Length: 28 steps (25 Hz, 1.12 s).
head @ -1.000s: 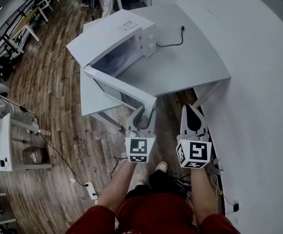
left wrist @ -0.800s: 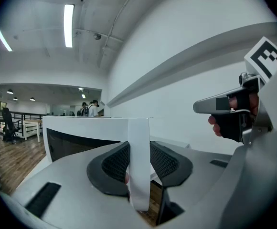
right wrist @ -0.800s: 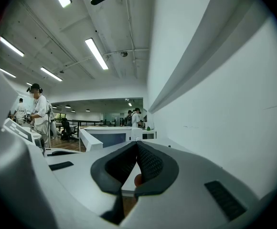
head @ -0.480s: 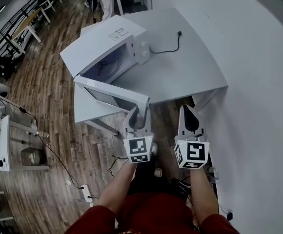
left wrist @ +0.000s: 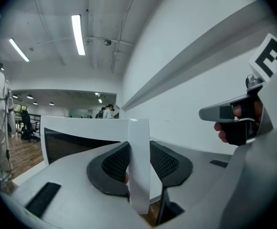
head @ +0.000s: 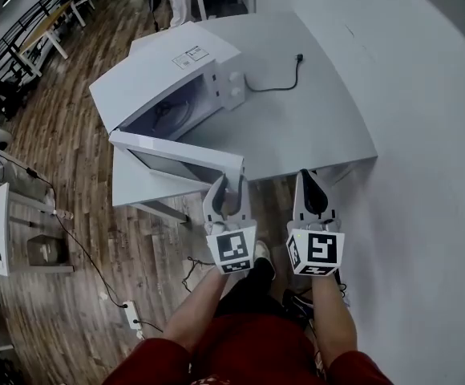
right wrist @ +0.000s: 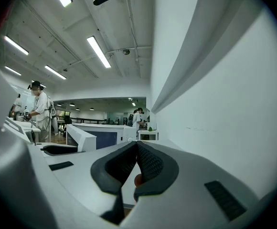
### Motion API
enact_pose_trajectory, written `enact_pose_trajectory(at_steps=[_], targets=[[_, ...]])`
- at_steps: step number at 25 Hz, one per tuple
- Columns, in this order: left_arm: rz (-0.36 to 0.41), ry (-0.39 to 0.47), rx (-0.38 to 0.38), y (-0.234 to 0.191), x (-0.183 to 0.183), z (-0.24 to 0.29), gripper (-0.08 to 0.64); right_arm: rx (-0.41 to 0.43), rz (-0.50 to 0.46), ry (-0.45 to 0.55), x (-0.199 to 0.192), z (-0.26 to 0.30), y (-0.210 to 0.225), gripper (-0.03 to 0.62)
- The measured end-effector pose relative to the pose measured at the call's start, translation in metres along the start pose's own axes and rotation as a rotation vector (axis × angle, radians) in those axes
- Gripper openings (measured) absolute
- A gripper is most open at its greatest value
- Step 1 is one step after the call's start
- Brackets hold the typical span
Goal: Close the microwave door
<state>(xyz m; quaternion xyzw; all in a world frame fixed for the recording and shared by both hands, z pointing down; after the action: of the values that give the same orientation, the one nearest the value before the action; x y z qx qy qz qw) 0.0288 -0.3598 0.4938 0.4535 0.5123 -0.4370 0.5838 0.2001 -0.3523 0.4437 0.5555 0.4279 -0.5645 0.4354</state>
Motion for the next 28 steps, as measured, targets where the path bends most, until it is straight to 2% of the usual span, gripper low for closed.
enact_pose_trajectory(at_steps=[12,19,28], targets=[[-0.018,0.003,0.092,0.007,0.003,0.070,0.147,0.100,-0.012,-0.037,-0.007,0.087,0.033,0.026],[-0.007,-0.001,0.172,0.006,0.006,0.110,0.147,0.149,-0.020,-0.057,-0.009,0.139,0.050,0.026],[-0.020,-0.025,0.243,0.004,0.009,0.136,0.147,0.222,-0.031,-0.050,0.000,0.188,0.058,0.026]])
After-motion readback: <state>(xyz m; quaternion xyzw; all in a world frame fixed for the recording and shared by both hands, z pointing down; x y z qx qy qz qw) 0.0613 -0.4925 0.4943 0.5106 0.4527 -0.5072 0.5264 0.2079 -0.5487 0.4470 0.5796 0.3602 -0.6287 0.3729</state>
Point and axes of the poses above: the fingertips, and each gripper's own axes: z forward along the fingers, y to its right, x out of its top, the point moved 7 cm from there along -z, backward along the fingers, and after that the axes turned 3 degrees about z, right-handed, at the moved point
